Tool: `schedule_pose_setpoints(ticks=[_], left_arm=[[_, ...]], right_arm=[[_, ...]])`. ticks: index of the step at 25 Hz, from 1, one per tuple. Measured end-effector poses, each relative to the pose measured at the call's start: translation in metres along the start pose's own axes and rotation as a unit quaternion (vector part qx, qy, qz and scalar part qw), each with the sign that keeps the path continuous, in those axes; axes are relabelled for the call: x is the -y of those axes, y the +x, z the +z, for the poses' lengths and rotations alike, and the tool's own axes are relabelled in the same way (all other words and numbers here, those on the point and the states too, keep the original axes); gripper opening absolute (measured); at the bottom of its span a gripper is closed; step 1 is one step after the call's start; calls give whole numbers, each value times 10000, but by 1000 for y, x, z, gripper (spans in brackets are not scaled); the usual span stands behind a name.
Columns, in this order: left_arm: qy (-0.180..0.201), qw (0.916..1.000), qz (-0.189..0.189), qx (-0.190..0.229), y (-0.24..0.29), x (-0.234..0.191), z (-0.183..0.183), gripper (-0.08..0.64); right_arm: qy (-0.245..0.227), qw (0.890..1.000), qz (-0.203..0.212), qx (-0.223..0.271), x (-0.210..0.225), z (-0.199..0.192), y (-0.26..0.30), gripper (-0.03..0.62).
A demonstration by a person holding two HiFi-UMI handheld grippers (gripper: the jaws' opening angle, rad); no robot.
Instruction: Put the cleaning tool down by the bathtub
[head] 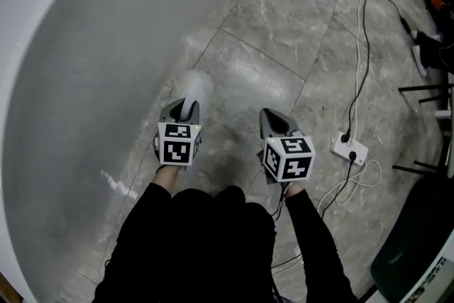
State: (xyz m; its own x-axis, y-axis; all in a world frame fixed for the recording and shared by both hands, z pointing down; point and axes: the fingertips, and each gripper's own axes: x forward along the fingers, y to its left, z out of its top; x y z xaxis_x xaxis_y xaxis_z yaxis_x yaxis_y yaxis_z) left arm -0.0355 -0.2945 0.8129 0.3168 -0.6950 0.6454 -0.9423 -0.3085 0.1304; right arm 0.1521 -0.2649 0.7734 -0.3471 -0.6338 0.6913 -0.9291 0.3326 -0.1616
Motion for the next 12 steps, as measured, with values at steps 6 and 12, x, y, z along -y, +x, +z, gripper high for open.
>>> schedule_pose_setpoints(ticks=[6, 12], left_arm=[[-92, 9999, 92, -112, 21, -11, -16, 95], [-196, 9995, 146, -224, 46, -19, -29, 95]], right_arm=[[-66, 10000, 29, 3, 4, -4, 15, 1], [-58, 10000, 25, -6, 8, -7, 26, 0]])
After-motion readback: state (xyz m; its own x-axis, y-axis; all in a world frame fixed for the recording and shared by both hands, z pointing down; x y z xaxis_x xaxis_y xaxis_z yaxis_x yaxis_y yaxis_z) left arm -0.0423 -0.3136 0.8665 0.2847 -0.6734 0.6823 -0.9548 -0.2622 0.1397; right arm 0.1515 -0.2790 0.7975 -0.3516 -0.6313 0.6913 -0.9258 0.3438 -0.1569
